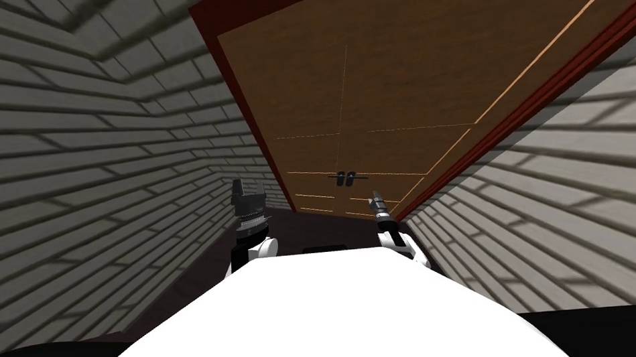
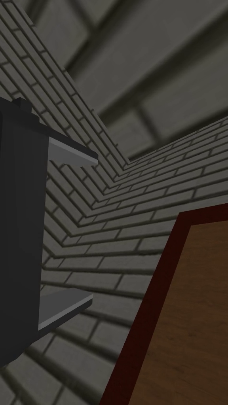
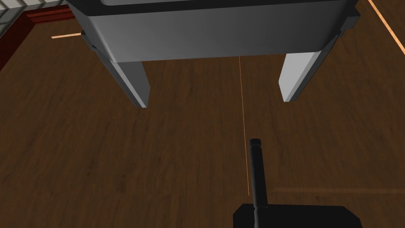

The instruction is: Pull the door open

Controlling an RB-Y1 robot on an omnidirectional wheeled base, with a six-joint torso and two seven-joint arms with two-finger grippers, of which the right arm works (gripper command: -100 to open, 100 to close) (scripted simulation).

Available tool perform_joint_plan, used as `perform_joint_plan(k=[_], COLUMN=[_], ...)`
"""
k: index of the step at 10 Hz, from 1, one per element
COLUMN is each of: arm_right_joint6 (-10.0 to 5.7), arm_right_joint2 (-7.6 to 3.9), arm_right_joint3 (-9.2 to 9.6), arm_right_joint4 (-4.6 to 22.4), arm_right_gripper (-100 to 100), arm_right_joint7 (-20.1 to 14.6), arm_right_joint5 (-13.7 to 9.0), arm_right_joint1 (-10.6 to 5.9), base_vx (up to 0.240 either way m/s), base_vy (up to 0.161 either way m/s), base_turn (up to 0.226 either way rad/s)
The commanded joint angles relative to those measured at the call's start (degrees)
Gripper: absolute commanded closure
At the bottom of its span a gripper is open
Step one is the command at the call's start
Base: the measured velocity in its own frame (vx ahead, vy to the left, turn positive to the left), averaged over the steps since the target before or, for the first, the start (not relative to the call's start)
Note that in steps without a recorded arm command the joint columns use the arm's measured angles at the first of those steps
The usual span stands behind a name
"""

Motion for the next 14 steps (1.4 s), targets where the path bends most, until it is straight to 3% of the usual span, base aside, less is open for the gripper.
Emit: perform_joint_plan(k=[1,5,8,9,14], arm_right_joint6=[0.54,0.93,0.92,0.86,0.29], arm_right_joint2=[-0.26,-0.73,-0.86,-2.3,-5.54], arm_right_joint3=[-0.43,-1.35,-1.56,-3.51,-7.36], arm_right_joint4=[1.62,5.36,6.3,8.08,12.28], arm_right_gripper=[-100,-100,-100,-100,-100], arm_right_joint7=[-1.48,-4.07,-4.56,-4.99,-5.83], arm_right_joint5=[0.42,1.16,1.31,0.55,-1.38], arm_right_joint1=[-0.41,-1.27,-1.53,-1.43,-1.98], base_vx=[0.199,0.195,0.165,0.081,0.132], base_vy=[0.013,-0.002,-0.004,0.003,-0.037], base_turn=[0.027,0.021,0.011,0.03,0.046])
